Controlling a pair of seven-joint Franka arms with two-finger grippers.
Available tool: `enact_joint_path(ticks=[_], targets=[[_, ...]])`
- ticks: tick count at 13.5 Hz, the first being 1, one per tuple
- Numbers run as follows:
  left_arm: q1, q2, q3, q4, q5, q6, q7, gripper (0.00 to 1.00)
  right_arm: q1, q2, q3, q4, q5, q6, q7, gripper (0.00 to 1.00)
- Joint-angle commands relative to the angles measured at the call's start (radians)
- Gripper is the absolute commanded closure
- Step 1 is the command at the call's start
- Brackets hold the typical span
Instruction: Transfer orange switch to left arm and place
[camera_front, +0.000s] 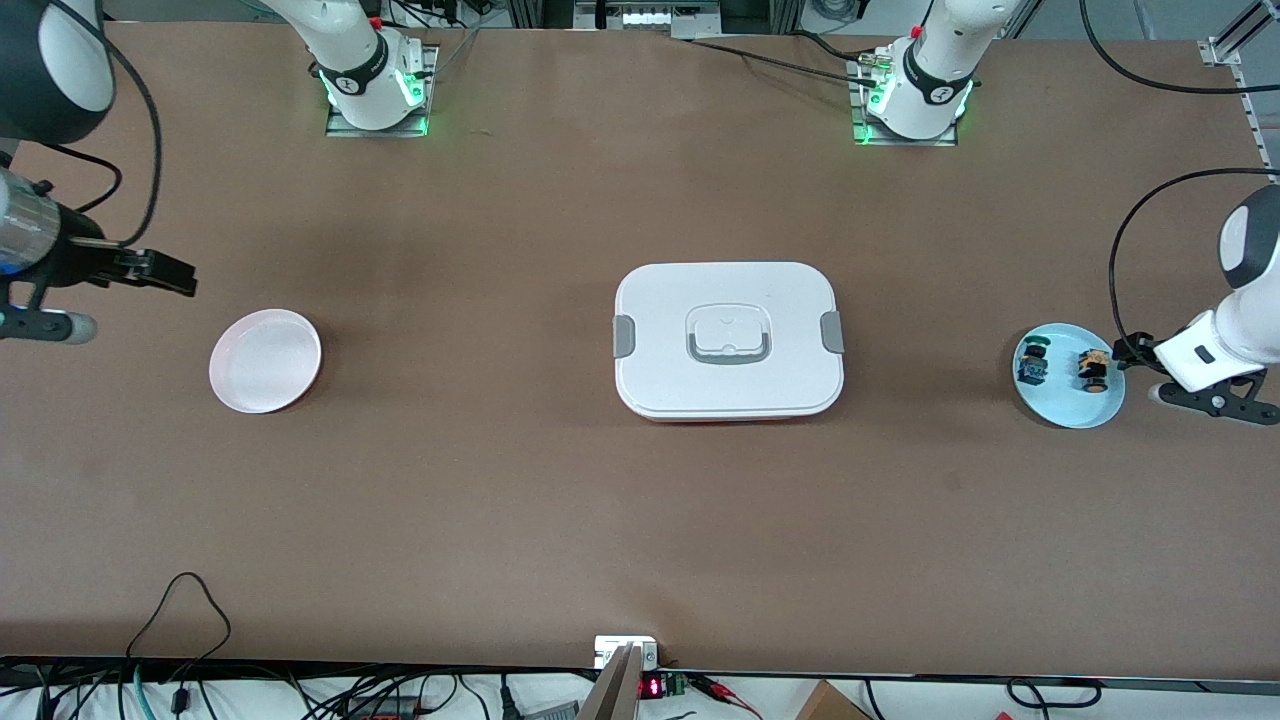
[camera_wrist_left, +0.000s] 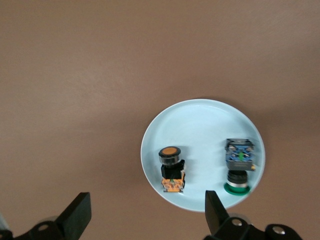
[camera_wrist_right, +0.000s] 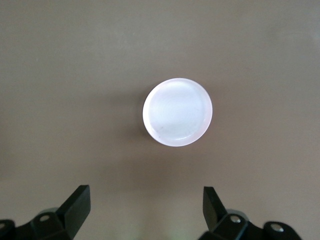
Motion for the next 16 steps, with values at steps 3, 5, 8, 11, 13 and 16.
enact_joint_path(ticks=[3,5,8,11,13,16], targets=[[-0.047,0.0,-0.084,0.163,-0.098,-0.181,0.025,0.0,-0.003,0.022,-0.014,0.072,-0.046,-0.027,-0.146,0.0],[-0.097,0.0,-0.098,0.215,-0.101,-0.226,0.063,0.0,-0.018,0.022,-0.014,0.061,-0.022,-0.024,-0.152,0.0],[-0.189,-0.053,-0.07,0.249,-0.136,-0.269,0.078,0.0,-0.029,-0.002,-0.015,0.016,0.049,-0.007,-0.101,0.0],[-0.38,-0.172,0.133,0.264,-0.272,-0.273,0.081,0.0,-0.054,-0.012,-0.014,-0.026,0.07,0.065,-0.101,0.0],[-0.531,-0.242,0.338,0.293,-0.421,-0.273,0.082,0.0,-0.054,-0.024,-0.014,-0.038,0.07,0.059,-0.098,0.0],[-0.692,-0.344,0.598,0.287,-0.591,-0.318,0.085,0.0,-0.052,-0.031,-0.012,-0.032,0.06,0.004,-0.115,0.0]])
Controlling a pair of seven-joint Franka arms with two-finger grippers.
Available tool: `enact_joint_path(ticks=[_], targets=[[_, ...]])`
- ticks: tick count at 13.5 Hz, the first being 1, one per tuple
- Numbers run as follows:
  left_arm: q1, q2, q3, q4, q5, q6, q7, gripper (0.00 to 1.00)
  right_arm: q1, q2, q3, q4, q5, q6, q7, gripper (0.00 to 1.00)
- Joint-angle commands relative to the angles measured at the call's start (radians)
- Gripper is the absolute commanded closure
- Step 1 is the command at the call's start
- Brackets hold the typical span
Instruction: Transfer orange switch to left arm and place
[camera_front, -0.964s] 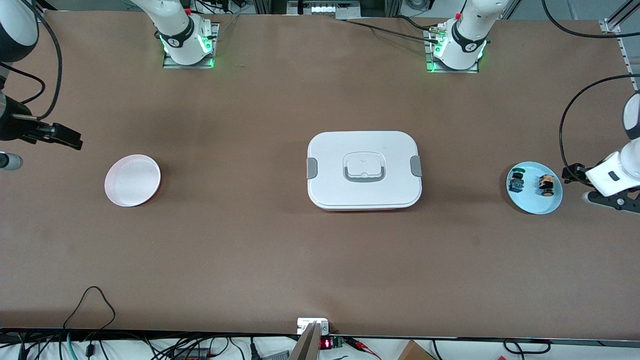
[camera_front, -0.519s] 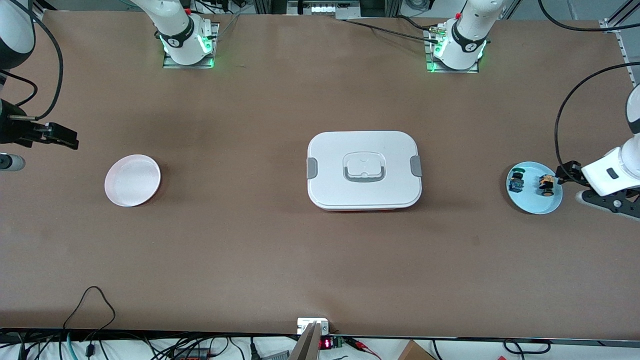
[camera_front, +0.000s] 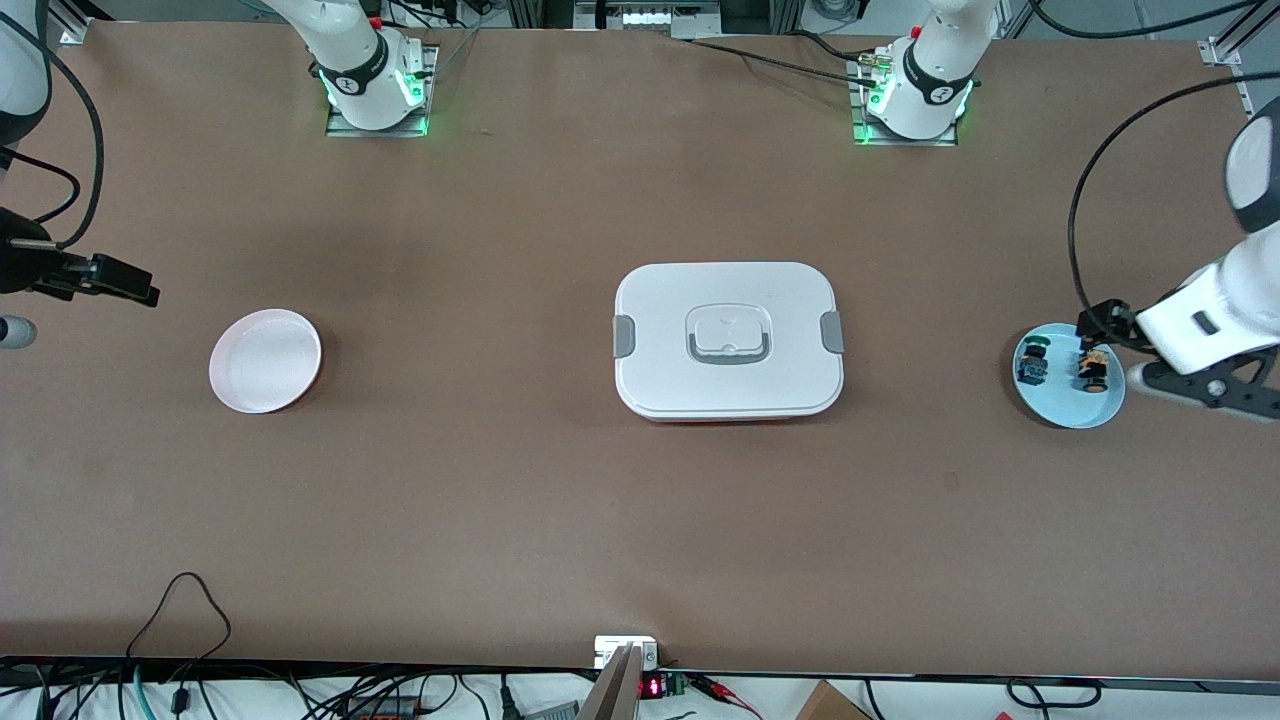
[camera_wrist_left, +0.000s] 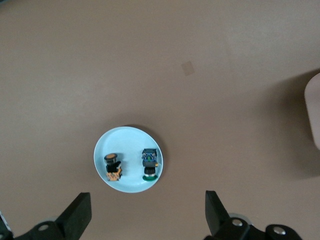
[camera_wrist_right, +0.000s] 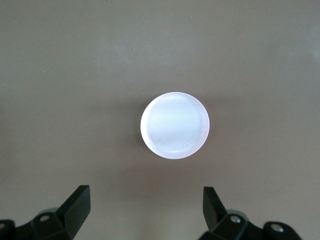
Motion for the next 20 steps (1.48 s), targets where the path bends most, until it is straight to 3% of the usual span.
enact_joint_path(ticks=[1,3,5,7,10,20], targets=[[-0.161,-0.112,0.254,-0.01,-0.149,-0.055,0.031,0.0,0.001,-0.037,0.007,-0.026,-0.002,-0.022,-0.003,0.0],[-0.27,-0.19,0.417,-0.068,-0.196,-0.069,0.027,0.0,0.006,-0.042,0.012,-0.025,-0.002,-0.023,0.001,0.0],[-0.332,-0.27,0.527,-0.156,-0.268,-0.069,0.018,0.0,0.006,-0.057,0.012,-0.051,0.001,-0.007,0.008,0.0],[-0.372,-0.33,0.58,-0.229,-0.277,-0.069,-0.023,0.0,0.003,-0.06,0.01,-0.06,0.007,0.012,0.008,0.0],[-0.392,-0.377,0.58,-0.266,-0.276,-0.072,-0.11,0.0,0.001,-0.057,0.01,-0.043,0.002,-0.011,-0.008,0.0],[-0.393,-0.344,0.542,-0.23,-0.214,-0.112,-0.114,0.0,0.001,-0.056,0.009,-0.008,0.013,-0.026,-0.008,0.0]])
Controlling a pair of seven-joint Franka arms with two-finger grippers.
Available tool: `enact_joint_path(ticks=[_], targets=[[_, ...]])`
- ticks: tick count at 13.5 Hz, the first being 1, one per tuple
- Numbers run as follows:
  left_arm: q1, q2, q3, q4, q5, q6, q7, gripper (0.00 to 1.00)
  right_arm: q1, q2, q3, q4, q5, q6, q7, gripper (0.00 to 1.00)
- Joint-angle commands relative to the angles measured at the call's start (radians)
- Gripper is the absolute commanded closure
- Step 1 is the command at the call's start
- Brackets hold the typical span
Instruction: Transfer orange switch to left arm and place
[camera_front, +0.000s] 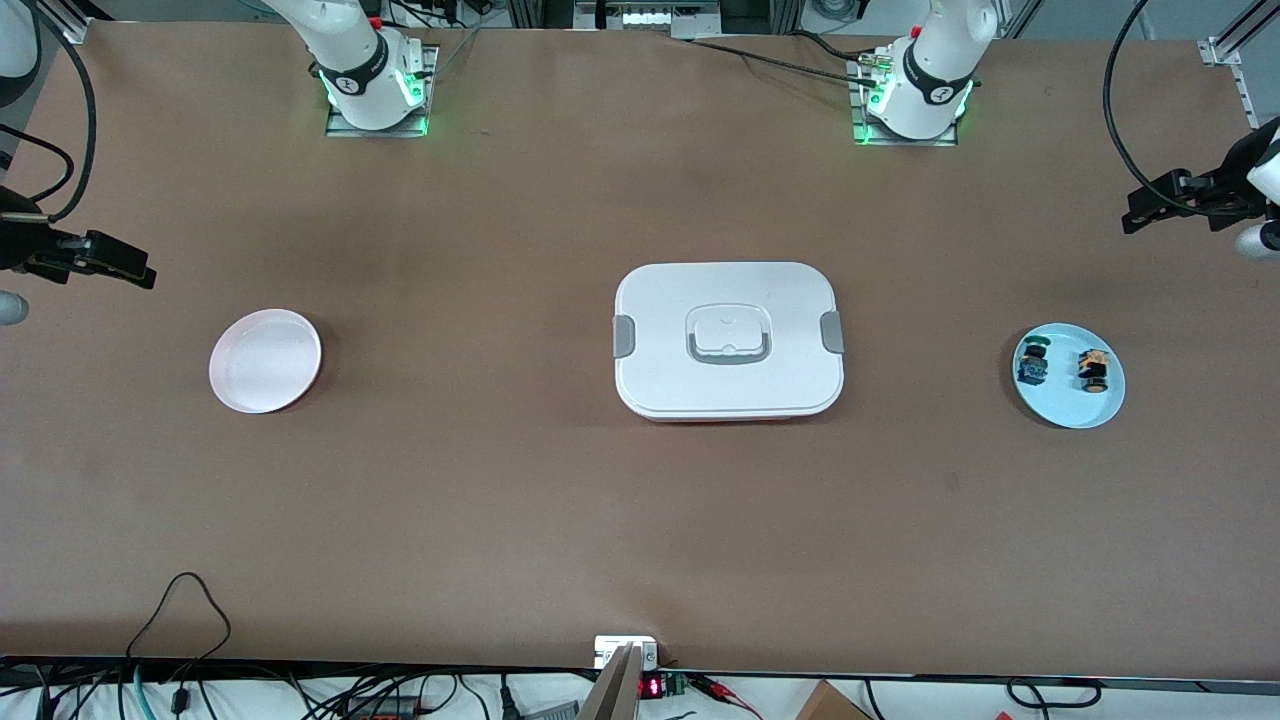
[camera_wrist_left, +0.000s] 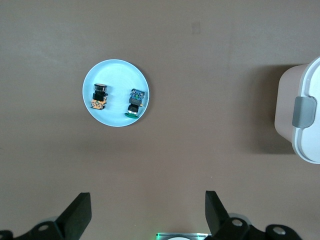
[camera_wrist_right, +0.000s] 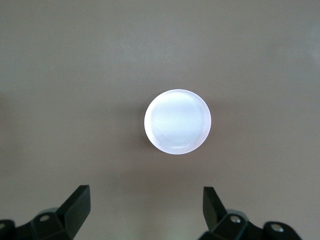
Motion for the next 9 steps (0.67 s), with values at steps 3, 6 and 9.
enact_joint_path(ticks=[3,6,9], targets=[[-0.004,0.031,-0.002,0.034,0.01,-0.01,-0.019,0.0,-0.003,-0.017,-0.002,0.001,0.011,-0.021,-0.009,0.0],[-0.003,0.051,-0.002,0.065,-0.006,-0.018,-0.02,0.0,-0.003,-0.017,-0.002,0.004,0.011,-0.066,-0.009,0.0],[-0.007,0.054,-0.004,0.071,-0.006,-0.019,-0.022,0.0,-0.003,-0.018,0.006,0.011,0.007,-0.07,-0.009,0.0]])
